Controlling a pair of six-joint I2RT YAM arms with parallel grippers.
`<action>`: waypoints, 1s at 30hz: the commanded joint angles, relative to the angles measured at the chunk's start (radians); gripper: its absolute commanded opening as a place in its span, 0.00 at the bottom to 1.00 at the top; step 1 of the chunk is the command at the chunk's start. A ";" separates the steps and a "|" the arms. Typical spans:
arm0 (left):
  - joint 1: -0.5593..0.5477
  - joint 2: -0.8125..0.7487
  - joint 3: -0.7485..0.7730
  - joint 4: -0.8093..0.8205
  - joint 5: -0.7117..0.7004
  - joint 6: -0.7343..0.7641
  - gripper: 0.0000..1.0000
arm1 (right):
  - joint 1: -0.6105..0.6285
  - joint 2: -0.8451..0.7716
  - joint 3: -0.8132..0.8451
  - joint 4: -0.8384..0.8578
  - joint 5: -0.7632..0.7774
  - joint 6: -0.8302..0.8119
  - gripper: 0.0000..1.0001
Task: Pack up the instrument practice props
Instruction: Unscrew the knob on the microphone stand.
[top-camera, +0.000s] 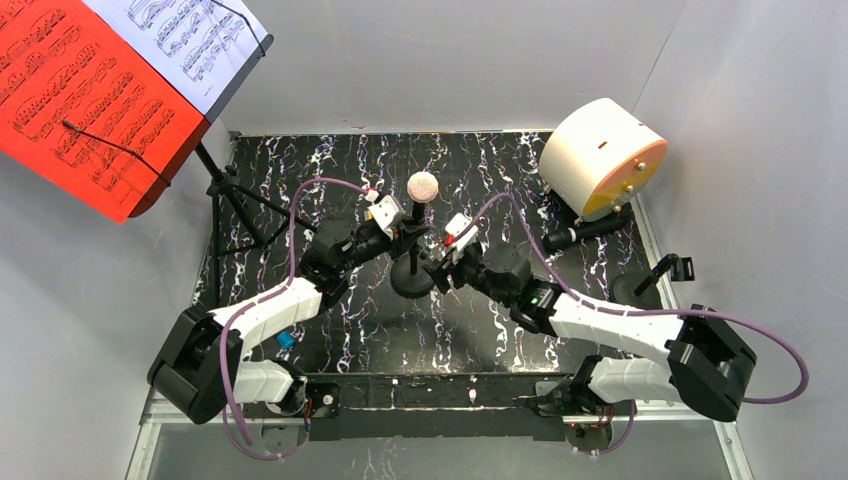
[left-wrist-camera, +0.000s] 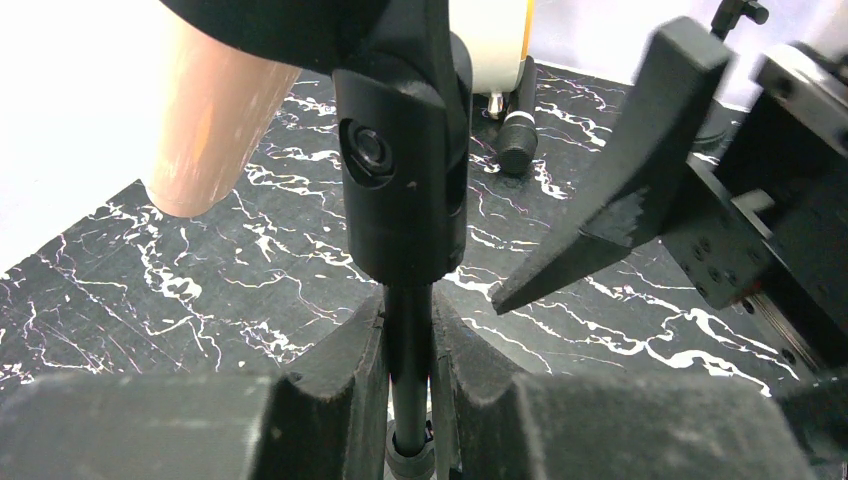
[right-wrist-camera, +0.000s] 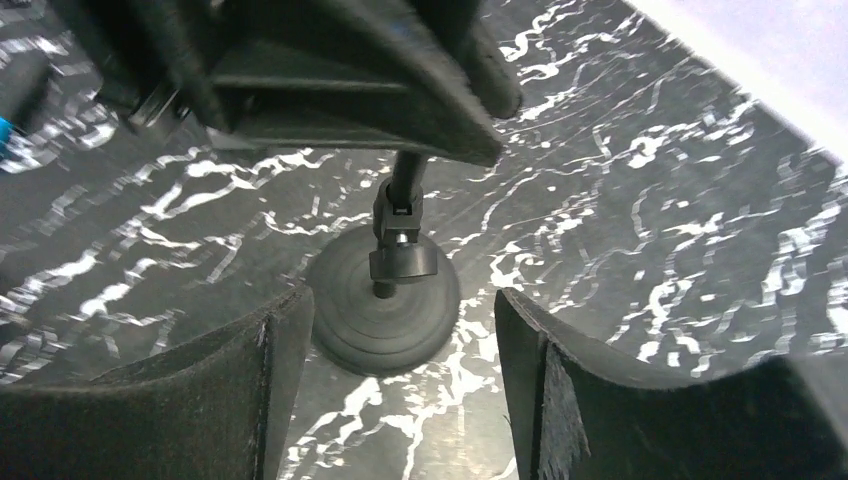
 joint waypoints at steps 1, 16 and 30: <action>-0.006 -0.011 0.010 0.044 0.015 0.008 0.00 | -0.120 -0.012 0.033 0.031 -0.260 0.358 0.75; -0.006 -0.015 0.010 0.044 0.016 0.008 0.00 | -0.339 0.179 0.050 0.246 -0.591 0.677 0.64; -0.006 -0.013 0.010 0.043 0.018 0.009 0.00 | -0.356 0.261 0.056 0.297 -0.662 0.663 0.51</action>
